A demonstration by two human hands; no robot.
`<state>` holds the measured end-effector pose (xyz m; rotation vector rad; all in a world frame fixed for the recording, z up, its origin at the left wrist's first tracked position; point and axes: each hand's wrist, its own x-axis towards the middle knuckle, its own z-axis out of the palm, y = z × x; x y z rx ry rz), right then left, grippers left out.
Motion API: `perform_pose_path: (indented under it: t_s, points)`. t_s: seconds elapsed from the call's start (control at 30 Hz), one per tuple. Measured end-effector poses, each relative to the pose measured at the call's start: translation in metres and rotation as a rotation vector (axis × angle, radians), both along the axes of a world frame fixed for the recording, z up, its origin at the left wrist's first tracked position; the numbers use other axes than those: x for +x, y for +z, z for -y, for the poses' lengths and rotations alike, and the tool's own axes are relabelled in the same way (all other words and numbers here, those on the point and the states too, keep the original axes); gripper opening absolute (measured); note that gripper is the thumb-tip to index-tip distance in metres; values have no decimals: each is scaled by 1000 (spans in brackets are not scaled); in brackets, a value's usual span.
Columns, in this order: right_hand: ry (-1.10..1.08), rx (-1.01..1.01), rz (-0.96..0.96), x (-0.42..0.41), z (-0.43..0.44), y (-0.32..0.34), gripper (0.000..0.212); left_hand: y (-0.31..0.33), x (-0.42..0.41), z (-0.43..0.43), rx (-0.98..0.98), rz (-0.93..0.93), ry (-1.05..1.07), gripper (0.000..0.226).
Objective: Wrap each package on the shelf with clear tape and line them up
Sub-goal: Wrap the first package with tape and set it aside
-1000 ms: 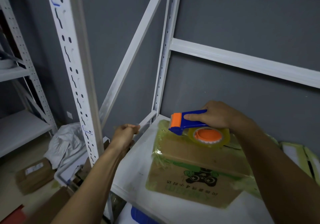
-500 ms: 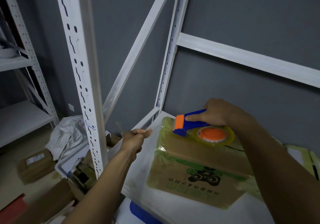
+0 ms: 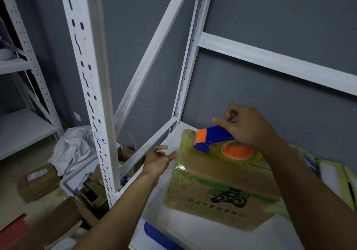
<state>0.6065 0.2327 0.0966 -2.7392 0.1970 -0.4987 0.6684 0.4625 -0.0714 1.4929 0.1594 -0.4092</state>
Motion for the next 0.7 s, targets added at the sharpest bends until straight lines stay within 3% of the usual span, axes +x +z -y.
perform_pose_path:
  t_s: [0.13, 0.2, 0.3, 0.37, 0.47, 0.6, 0.7]
  points:
    - [-38, -16, 133, -2, -6, -3, 47, 21, -3, -1, -25, 226, -21, 10]
    - [-50, -21, 156, -5, -7, -4, 53, 33, -12, 2, -17, 279, -133, 27]
    - [-16, -5, 164, -12, -4, -4, 60, 42, -26, 8, 71, 357, -305, 28]
    - [43, 38, 140, -18, 2, -3, 54, 43, -29, 11, 86, 356, -303, 27]
    - [132, 109, 19, -28, 11, -8, 28, 42, -22, 14, 78, 346, -280, 25]
    - [231, 54, -74, -29, 20, -12, 53, 50, 11, 8, 99, 332, -241, 36]
    - [294, 87, -118, -23, 17, -17, 59, 52, 36, -1, 71, 374, -276, 41]
